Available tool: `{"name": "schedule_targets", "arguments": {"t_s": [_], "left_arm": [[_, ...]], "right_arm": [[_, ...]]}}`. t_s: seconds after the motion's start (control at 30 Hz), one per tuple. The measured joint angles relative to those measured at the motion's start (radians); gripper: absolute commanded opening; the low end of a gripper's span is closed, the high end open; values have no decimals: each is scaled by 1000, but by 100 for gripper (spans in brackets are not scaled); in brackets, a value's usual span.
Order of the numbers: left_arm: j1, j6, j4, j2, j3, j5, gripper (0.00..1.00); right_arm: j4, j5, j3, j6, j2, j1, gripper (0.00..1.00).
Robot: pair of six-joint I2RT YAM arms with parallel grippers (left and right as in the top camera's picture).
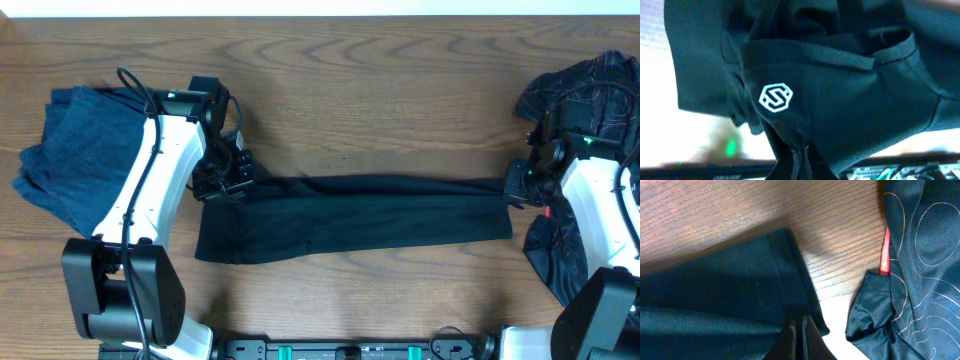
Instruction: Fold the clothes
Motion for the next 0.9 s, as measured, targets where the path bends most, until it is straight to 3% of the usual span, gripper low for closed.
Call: {"name": "schedule_targets", "arguments": {"t_s": [0.9], "left_arm": [[0,38,-195,0,-76,0,6]], "right_arm": [[0,2,0,3,0,0,1]]}}
